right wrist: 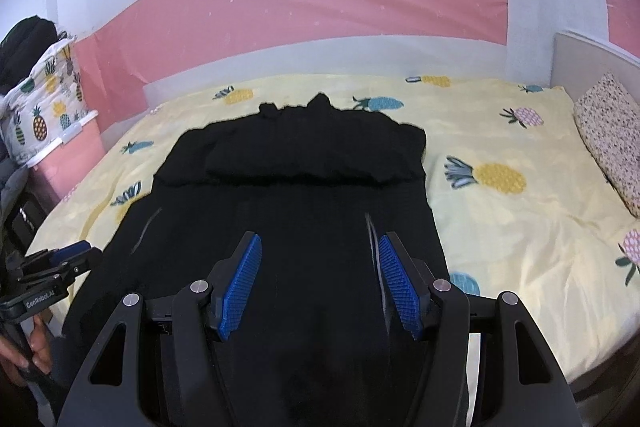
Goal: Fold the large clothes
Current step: 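Open both grippers and pull back above the folded coat, then grasp the coat hem with both grippers and lift it toward the collar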
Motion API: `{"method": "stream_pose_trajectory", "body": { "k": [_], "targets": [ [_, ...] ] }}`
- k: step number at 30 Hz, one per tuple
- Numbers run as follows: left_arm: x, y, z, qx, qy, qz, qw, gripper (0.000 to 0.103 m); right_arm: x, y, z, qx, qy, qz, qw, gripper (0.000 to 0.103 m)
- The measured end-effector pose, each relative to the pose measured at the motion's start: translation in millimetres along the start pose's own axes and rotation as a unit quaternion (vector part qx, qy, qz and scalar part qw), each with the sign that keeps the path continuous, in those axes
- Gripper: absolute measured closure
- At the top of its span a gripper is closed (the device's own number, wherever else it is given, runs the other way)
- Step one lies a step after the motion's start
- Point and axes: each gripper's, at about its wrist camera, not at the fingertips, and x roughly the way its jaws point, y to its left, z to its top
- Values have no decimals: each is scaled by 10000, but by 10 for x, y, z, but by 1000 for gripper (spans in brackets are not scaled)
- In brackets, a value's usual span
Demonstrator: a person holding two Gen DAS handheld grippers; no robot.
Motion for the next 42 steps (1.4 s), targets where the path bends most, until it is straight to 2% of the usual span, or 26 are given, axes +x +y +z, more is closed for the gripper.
{"method": "stream_pose_trajectory", "body": {
  "k": [4, 12, 16, 22, 27, 30, 32, 42],
  "targets": [
    [-42, -18, -184, -35, 101, -7, 9999, 54, -70, -63, -208, 20, 135, 26, 9999, 41],
    [-87, 51, -502, -197, 361, 181, 9990, 53, -155, -233, -581, -9, 441, -209, 9988, 41],
    [-141, 112, -580, -321, 390, 300, 9983, 53, -179, -325, -707, 38, 598, -261, 9979, 41],
    [-199, 183, -626, -429, 368, 445, 9974, 52, -241, -410, -802, 95, 600, -320, 9976, 41],
    [-154, 309, -637, -545, 412, 548, 9962, 45, -180, -496, -841, 176, 671, -305, 9971, 41],
    [-94, 428, -638, -665, 461, 620, 9948, 42, -77, -598, -873, 334, 819, -276, 9957, 40],
    [-48, 519, -643, -749, 512, 702, 9934, 41, -22, -670, -895, 427, 889, -307, 9947, 33],
    [167, 992, -644, -1078, 667, 948, 9874, 37, 308, -1256, -1022, 1337, 1452, -131, 9802, 32]
  ]
}}
